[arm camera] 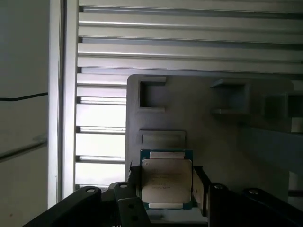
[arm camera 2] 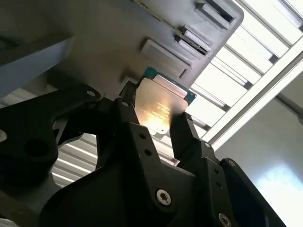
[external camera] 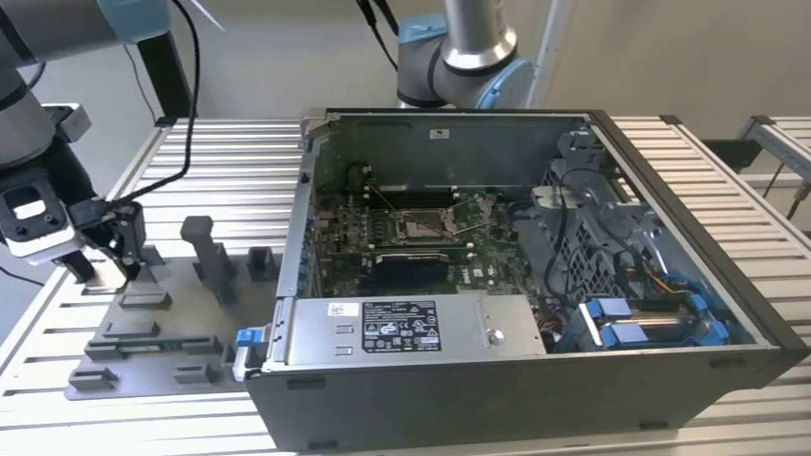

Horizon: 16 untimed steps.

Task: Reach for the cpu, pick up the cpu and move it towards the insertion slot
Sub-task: 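Pick up the cpu and move it towards the insertion slot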

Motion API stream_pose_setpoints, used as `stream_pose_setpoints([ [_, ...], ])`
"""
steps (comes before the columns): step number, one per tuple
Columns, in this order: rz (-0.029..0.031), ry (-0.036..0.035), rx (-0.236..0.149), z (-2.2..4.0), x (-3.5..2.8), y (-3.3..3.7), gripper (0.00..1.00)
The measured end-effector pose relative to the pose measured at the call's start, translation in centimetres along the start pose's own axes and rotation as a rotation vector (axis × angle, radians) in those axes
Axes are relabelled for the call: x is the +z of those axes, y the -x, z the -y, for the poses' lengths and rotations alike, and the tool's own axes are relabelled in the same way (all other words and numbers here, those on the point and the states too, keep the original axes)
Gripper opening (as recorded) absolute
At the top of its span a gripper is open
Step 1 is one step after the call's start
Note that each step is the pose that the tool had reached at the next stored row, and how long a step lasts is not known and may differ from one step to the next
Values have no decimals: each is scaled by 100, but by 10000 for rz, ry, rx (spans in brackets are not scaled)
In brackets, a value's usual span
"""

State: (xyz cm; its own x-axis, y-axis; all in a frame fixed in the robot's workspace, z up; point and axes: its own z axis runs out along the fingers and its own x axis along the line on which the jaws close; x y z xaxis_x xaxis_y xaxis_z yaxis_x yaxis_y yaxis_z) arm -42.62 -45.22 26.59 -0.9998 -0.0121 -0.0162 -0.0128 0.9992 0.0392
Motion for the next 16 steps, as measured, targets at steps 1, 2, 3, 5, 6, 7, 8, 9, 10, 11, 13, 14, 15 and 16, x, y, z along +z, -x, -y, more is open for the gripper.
stream_pose_setpoints([
  [1,1,1,0,-2,-38,0,0],
  [2,1,1,0,-3,-77,1,0],
  [3,1,1,1,-4,-106,2,0],
  [5,2,1,0,-7,-182,3,0],
  [6,1,1,0,-9,-217,4,0],
  [7,0,0,0,-10,-251,4,0],
  [8,0,0,0,-11,-279,5,0],
  [9,2,1,0,-12,-306,5,0],
  [10,2,1,0,-13,-333,6,0],
  [11,1,0,0,-15,-370,6,0],
  [13,2,1,0,-18,-446,7,0],
  [14,2,1,1,-19,-487,8,0],
  [15,0,0,0,-21,-529,9,0],
  [16,1,0,0,-22,-569,9,0],
])
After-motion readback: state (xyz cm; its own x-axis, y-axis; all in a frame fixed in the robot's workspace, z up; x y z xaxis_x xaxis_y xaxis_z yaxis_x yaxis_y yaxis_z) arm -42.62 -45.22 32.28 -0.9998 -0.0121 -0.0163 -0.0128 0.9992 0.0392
